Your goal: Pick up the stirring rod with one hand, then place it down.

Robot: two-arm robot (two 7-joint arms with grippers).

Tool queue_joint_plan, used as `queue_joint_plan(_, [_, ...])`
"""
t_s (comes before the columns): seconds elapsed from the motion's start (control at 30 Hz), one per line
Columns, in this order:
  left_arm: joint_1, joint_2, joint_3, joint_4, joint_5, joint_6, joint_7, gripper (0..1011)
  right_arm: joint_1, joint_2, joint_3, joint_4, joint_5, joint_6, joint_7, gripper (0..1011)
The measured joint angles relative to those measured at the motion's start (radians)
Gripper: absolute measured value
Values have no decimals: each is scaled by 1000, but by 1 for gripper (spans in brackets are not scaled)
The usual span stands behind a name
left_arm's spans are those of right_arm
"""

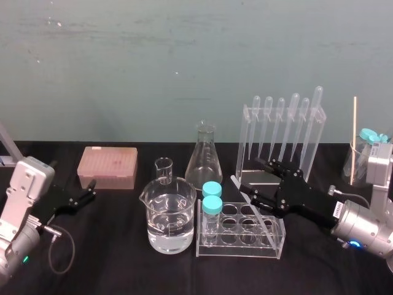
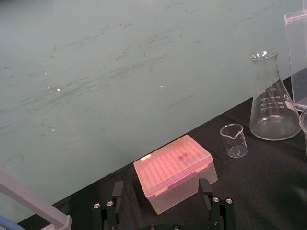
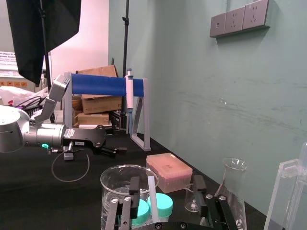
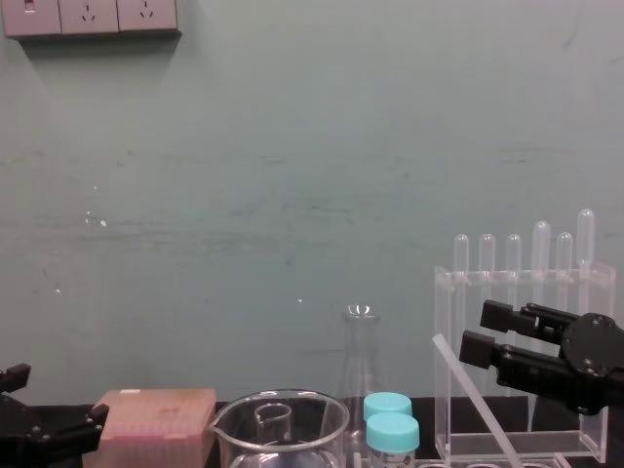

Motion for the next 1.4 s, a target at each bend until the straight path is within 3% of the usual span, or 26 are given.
queue_joint_plan(0.37, [0,0,0,0,0,0,0,1000,-1,0,2,-7,0,-4,-4,996])
queue_joint_plan(0.43, [0,0,0,0,0,0,0,1000,-4,0,13,-26,0,-14,-19,1003])
queue_joint_plan(0.57, [0,0,0,0,0,0,0,1000,-20,0,55,-85,1,-34,-83,1002])
queue_joint_plan(0.7, [0,0,0,0,0,0,0,1000,-61,0,124,-170,-27,-38,-221,1002])
queue_joint_plan(0.73, [0,0,0,0,0,0,0,1000,-61,0,124,-170,-27,-38,-221,1002])
queue_joint_plan(0.83, [0,0,0,0,0,0,0,1000,-108,8,170,-231,-86,3,-361,1002])
queue_joint_plan(1.03, [0,0,0,0,0,0,0,1000,-191,39,209,-301,-161,132,-510,1002])
queue_joint_plan(1.23, [0,0,0,0,0,0,0,1000,-261,80,219,-336,-202,254,-550,1002])
queue_joint_plan(1.4, [0,0,0,0,0,0,0,1000,-272,92,210,-337,-222,316,-542,1002])
